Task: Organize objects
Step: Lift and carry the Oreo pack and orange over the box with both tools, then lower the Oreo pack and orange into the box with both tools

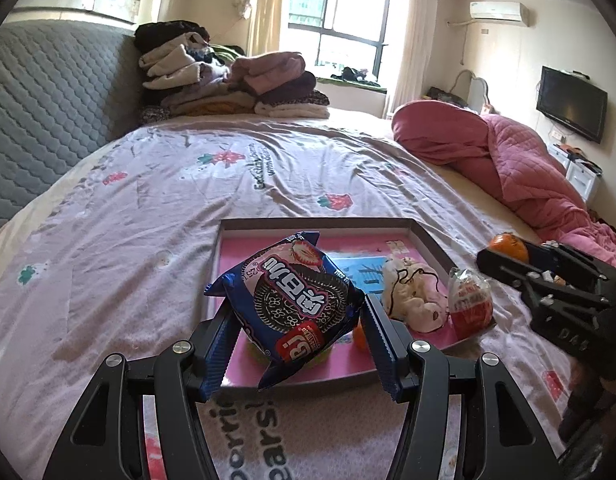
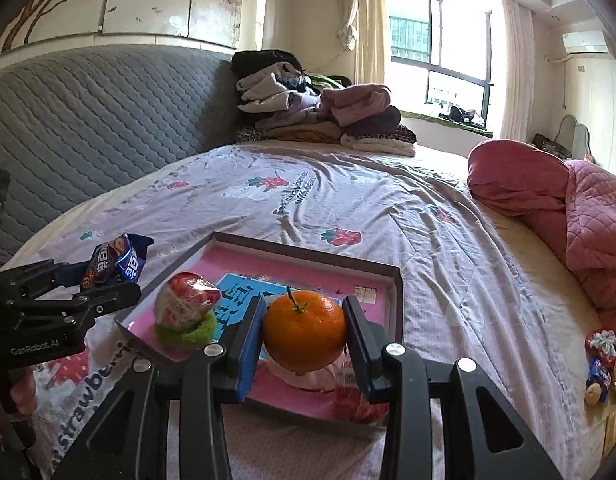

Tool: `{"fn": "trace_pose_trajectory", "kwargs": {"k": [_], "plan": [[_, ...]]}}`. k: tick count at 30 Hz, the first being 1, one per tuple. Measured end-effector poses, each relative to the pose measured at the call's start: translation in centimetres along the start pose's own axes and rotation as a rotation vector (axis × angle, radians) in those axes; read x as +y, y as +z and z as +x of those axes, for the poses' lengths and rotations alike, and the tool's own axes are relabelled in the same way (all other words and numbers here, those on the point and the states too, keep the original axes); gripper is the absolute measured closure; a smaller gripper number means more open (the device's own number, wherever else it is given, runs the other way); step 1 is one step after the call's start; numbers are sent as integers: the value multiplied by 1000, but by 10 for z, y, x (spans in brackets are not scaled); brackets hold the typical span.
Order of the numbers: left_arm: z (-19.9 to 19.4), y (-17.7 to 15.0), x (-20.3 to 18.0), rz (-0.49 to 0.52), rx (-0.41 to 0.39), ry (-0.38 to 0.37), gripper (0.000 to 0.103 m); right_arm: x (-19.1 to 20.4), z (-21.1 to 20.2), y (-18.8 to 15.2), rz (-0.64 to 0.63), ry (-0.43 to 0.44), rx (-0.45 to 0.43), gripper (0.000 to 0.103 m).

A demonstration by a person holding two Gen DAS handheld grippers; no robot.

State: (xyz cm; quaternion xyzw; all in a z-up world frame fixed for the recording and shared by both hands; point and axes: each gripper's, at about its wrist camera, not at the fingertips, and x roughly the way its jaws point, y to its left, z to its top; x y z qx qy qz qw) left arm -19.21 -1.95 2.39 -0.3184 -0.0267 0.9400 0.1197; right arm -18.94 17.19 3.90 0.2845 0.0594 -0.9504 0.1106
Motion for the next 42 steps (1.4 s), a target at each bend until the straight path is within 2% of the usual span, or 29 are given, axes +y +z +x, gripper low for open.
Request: {"fn": "trace_pose_trajectory", "kwargs": {"k": [9, 17, 27, 42], "plan": [[34, 13, -32, 50, 15, -27, 41, 0, 36, -10, -36, -12, 73, 64], [59, 13, -56, 94, 49, -41, 41, -3, 49, -21, -41, -2, 115, 64], [89, 10, -63, 127, 111, -29, 41, 5, 64, -35, -94, 1, 173, 64], [116, 5, -68, 154, 168, -16, 41, 23, 76, -51, -190, -23, 186, 64]]}}
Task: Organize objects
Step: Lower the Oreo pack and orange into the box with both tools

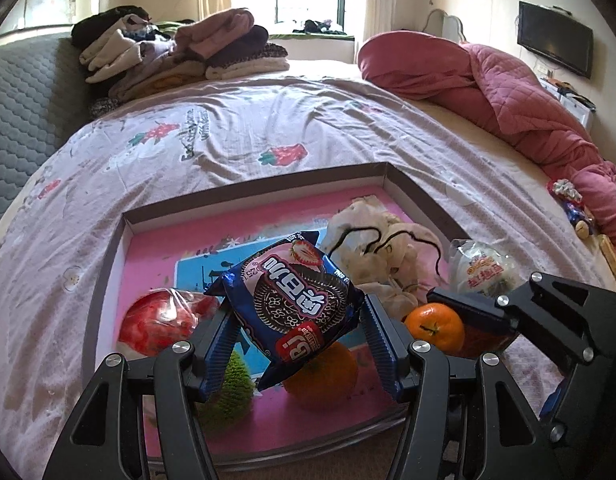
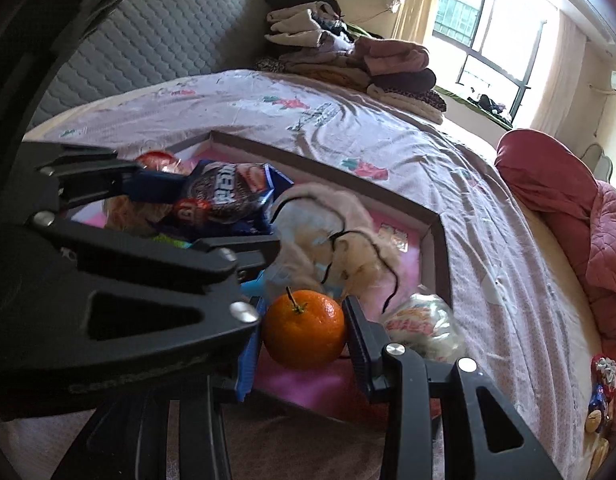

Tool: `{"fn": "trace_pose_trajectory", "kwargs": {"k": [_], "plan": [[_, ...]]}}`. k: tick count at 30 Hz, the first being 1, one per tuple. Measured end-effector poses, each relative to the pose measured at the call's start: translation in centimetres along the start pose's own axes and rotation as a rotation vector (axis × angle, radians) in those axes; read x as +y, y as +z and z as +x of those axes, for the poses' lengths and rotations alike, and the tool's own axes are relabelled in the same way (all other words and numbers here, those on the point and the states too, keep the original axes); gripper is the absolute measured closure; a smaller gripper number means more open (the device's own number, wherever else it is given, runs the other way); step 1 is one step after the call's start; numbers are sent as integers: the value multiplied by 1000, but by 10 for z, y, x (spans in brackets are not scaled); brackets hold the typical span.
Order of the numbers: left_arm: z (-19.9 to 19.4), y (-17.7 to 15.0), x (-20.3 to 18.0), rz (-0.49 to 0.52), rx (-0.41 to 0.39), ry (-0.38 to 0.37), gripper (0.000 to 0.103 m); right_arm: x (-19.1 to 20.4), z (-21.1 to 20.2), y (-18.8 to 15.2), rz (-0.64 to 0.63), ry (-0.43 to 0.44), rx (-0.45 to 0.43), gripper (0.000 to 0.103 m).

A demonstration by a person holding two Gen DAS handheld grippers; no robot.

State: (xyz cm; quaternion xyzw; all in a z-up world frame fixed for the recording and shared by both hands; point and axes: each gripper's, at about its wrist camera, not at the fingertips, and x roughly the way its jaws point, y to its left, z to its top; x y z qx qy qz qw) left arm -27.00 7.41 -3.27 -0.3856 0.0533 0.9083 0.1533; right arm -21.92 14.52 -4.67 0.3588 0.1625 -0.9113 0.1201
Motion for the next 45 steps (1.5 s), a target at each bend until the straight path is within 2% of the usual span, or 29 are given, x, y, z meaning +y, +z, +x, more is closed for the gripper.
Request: {"fn": "trace_pose_trajectory", "kwargs": {"k": [20, 29, 32, 45], "plan": [[8, -4, 1, -23, 57, -19, 39, -2, -4, 1, 42, 31, 20, 63], [1, -3, 3, -43, 52, -22, 39, 1, -8, 2, 23, 19, 15, 55], [-2, -1, 5, -48, 48, -19, 39, 1, -9, 1, 25, 9, 14, 48], [-26, 6, 9, -61, 9, 7, 38, -4, -19, 4, 46, 16, -11, 44]]}}
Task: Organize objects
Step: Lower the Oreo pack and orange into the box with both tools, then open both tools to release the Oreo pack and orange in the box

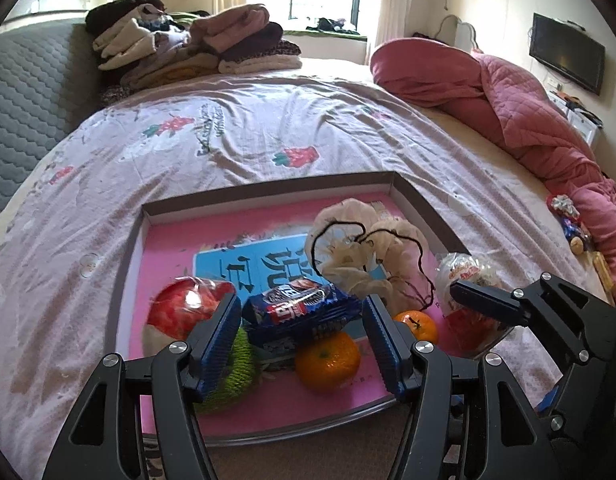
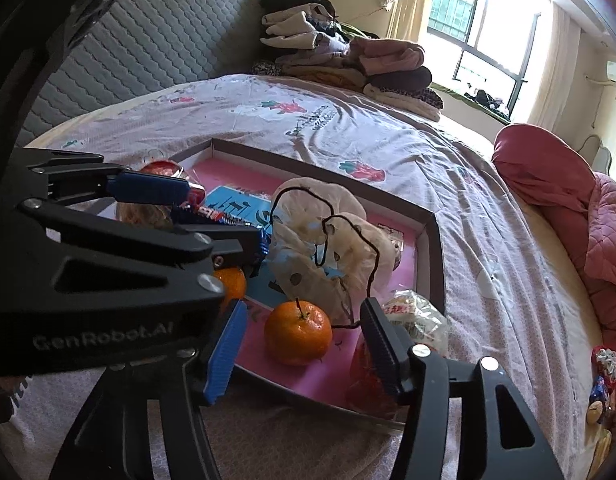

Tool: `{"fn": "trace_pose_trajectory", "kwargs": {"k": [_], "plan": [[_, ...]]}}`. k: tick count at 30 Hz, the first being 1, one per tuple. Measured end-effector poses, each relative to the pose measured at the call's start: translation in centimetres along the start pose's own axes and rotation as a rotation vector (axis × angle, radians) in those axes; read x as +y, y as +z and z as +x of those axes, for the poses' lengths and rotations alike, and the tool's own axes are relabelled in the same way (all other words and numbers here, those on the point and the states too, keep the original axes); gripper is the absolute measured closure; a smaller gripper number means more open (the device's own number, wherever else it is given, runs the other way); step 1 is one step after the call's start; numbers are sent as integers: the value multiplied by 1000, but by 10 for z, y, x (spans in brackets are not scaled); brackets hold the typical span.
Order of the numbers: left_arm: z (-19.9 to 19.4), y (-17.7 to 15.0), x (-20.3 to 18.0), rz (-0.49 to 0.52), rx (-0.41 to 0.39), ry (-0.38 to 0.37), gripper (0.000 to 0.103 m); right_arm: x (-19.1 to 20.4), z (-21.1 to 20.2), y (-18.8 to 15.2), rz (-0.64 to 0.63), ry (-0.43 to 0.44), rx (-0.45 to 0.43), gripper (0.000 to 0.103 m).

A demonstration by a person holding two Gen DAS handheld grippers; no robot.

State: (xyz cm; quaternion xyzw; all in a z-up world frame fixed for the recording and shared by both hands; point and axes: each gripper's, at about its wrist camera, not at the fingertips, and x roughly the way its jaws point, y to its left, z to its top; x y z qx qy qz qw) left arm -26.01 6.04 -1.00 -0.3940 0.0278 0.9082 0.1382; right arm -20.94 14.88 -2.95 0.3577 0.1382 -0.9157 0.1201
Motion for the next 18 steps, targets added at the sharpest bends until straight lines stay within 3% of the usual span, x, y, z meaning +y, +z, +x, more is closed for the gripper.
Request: {"fn": "trace_pose_trajectory", "kwargs": {"k": [4, 18], "plan": [[-9, 3, 4, -9, -16, 10, 31, -2, -4, 2, 10, 0, -12, 43], [-49, 3, 23, -66, -82, 60, 29, -13, -27, 13, 65, 0, -82, 43]]}}
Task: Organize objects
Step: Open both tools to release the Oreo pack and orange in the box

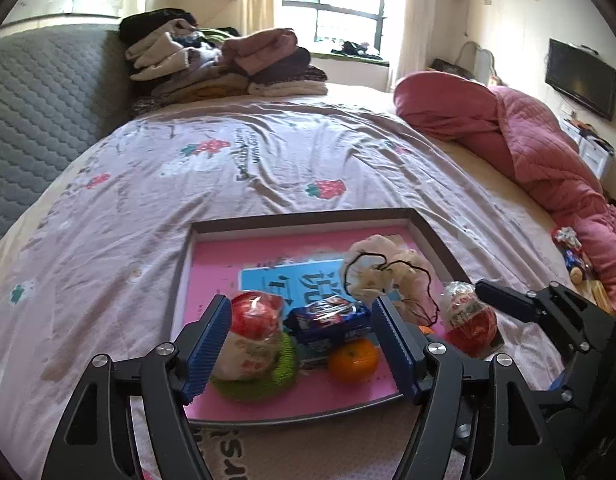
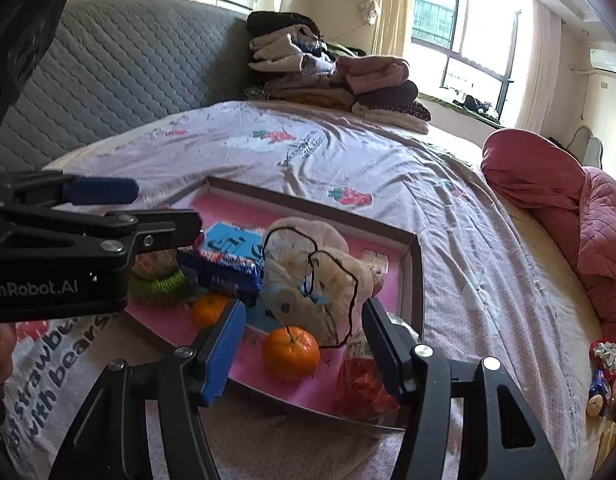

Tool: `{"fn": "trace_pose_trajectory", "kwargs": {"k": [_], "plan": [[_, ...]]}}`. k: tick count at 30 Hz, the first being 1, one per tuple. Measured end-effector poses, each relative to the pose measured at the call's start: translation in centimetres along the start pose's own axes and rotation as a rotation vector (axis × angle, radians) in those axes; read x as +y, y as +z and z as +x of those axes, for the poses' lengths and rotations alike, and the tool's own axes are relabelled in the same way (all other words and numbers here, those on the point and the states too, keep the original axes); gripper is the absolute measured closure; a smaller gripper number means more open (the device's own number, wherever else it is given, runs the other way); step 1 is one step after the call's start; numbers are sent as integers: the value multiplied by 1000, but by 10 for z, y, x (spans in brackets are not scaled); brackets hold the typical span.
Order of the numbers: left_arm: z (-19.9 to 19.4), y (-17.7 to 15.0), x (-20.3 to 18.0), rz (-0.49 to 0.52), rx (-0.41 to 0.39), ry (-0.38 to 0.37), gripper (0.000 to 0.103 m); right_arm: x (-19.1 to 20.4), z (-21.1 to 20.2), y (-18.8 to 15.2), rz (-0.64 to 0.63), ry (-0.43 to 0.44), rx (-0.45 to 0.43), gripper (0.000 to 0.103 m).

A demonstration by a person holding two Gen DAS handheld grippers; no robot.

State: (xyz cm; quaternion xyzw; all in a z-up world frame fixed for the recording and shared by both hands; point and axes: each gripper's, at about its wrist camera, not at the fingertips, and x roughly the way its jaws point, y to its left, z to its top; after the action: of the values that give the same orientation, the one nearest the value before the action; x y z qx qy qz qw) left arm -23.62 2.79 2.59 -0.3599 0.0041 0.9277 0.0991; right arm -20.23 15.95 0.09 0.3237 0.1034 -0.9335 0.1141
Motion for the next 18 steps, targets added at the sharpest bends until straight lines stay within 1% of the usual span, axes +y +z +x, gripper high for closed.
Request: {"fn": "trace_pose_trajectory", "kwargs": {"k": [4, 9, 14, 18], "plan": [[-8, -1, 6, -21, -9, 9, 29, -1, -9, 5, 18, 1, -26, 42], [-23, -5, 11, -27, -45, 44, 29, -1, -21, 10, 51, 11, -62, 39], [-35, -12, 18, -57, -52, 40, 28, -2, -31, 12, 77, 19, -87, 38], [-43, -18, 21, -67, -64, 58, 28, -4, -37, 13, 95, 26, -101, 38]]}}
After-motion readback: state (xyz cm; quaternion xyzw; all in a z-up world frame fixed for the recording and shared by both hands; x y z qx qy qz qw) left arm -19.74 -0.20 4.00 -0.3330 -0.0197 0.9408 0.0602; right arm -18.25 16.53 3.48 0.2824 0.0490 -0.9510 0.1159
